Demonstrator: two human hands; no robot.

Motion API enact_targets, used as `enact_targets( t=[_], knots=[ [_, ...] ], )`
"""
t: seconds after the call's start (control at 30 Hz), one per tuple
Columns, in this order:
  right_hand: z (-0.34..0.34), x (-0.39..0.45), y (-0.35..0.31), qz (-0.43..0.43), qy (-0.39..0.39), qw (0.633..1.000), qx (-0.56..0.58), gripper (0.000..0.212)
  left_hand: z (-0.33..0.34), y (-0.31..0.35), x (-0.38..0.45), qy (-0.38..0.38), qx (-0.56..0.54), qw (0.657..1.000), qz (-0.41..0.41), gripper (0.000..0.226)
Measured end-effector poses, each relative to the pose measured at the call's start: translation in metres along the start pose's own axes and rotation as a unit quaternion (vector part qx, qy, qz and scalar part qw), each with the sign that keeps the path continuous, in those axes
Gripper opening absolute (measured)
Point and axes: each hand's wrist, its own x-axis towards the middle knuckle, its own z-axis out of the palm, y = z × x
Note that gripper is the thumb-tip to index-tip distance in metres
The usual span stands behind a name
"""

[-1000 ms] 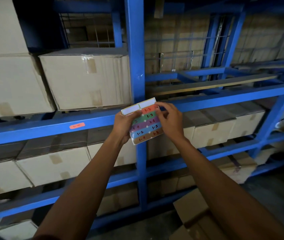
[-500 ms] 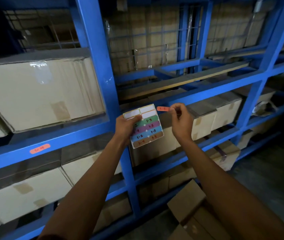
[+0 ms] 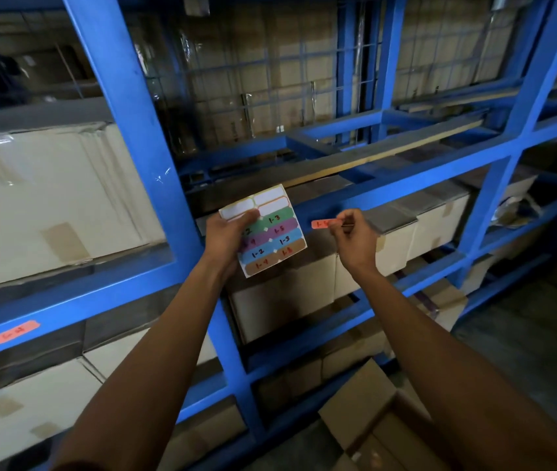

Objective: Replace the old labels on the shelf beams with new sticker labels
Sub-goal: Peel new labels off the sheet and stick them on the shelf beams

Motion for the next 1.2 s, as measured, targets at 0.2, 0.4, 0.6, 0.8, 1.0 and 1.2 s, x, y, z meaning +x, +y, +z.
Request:
enact_targets(
  t=[0.2, 0.4, 0.6, 0.8, 1.0, 1.2],
  knots=[
    [0.006, 0.024, 0.028, 0.007, -0.03, 1.0, 0.0, 0.008, 0.01, -0.007, 0.014, 0.025, -0.012, 1.0, 0.004, 0.029],
    [0.009, 0.035, 0.042, -0.003, -0.033, 0.999, 0.042, 0.009, 0.013, -0.016, 0.015, 0.051, -0.003, 0.998, 0.032, 0.015],
    [0.011, 0.039, 0.047, 0.0, -0.021, 0.999, 0.049, 0.018, 0.022, -0.02, 0.005, 0.023, -0.016, 0.999, 0.016, 0.02],
    [0.015, 0.039, 0.045, -0.003, -0.004, 0.999, 0.038, 0.027, 0.029, -0.023, -0.008, 0.036, 0.001, 0.999, 0.0, 0.03],
    [0.019, 0.037, 0.042, 0.014, 0.017, 0.999, 0.043, 0.033, 0.03, -0.02, -0.009, 0.049, -0.006, 0.999, -0.001, 0.03],
    [0.021, 0.038, 0.043, 0.0, 0.015, 0.999, 0.046, 0.035, 0.031, -0.021, -0.012, 0.047, -0.003, 0.999, -0.004, 0.031]
  ],
)
